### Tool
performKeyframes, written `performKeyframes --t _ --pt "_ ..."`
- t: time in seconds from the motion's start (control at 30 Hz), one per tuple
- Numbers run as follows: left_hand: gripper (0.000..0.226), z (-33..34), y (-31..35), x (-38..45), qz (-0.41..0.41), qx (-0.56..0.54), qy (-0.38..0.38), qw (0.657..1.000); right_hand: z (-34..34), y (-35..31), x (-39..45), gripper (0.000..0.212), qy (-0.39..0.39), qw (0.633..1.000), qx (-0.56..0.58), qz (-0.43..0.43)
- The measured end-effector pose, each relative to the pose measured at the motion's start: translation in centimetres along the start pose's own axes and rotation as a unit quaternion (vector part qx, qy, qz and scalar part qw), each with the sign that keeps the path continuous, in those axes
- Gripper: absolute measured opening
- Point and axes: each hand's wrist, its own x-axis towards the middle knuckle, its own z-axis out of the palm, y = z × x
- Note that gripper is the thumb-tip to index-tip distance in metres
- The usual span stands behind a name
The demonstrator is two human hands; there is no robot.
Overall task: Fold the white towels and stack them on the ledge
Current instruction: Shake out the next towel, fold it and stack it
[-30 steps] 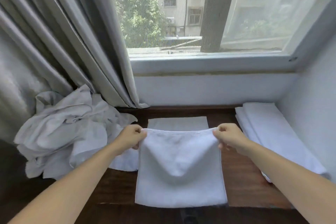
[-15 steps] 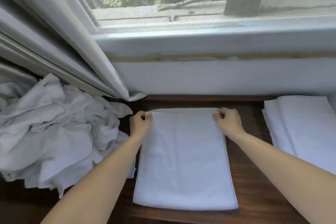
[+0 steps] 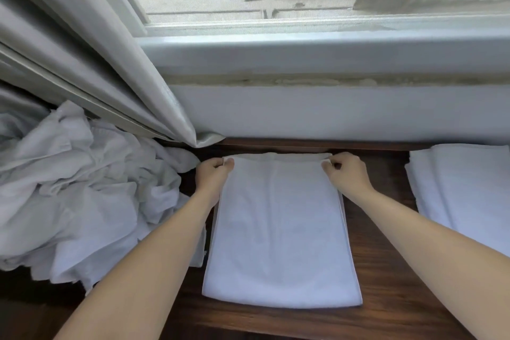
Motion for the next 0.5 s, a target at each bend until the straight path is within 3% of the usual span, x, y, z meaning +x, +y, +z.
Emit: performKeyframes --t 0.13,0.23,0.5 --pt "0.040 -0.6 -0.2 0.0 0.003 -0.016 -0.002 1.000 -0.2 -0.2 0.2 0.030 -0.002 0.999 0.027 0.016" --pt "0.020 -1.8 0.0 -0.9 0.027 -0.068 0.012 0.997 -1.2 -0.5 -0.9 0.030 0.031 0.996 0.079 0.019" --pt "0.005 -7.5 1.7 -6.2 0.148 -0.161 0.016 0.976 -6.1 -3.4 -7.8 0.006 0.107 0.975 0.176 -0.082"
